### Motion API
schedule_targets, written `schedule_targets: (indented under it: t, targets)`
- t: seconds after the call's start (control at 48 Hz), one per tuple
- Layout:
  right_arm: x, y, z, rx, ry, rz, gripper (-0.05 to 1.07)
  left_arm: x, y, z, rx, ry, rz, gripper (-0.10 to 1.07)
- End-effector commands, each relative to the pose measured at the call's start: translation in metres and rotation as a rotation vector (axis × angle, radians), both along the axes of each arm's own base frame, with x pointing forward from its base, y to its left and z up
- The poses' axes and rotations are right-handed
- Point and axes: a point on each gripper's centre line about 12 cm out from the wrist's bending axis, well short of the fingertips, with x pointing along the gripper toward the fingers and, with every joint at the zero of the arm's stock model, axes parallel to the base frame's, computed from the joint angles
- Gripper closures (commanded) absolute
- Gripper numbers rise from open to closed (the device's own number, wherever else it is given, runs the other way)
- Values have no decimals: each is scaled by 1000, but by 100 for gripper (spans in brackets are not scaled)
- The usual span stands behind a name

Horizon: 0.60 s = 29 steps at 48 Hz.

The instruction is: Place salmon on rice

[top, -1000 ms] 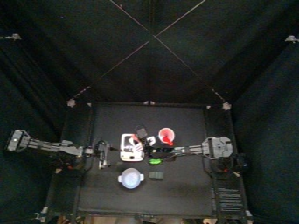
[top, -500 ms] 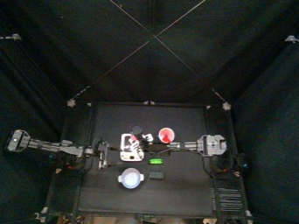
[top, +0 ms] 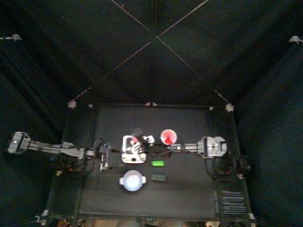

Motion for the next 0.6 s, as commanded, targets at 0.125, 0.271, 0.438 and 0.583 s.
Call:
schedule_targets:
  t: [0.125, 0.271, 0.438, 0.583]
  targets:
    - [9, -1, 19, -13, -53, 5, 43, 2, 1, 5, -1, -17, 4, -5]
    - [9, 0, 15, -10, -44, 7, 43, 2, 1, 5, -1, -17, 4, -5]
    - [9, -1, 13, -10, -41, 5, 43, 2, 1, 5, -1, -17, 5, -5]
    - [9, -1, 10, -12, -34, 7, 42, 2, 1, 5, -1, -17, 5, -5]
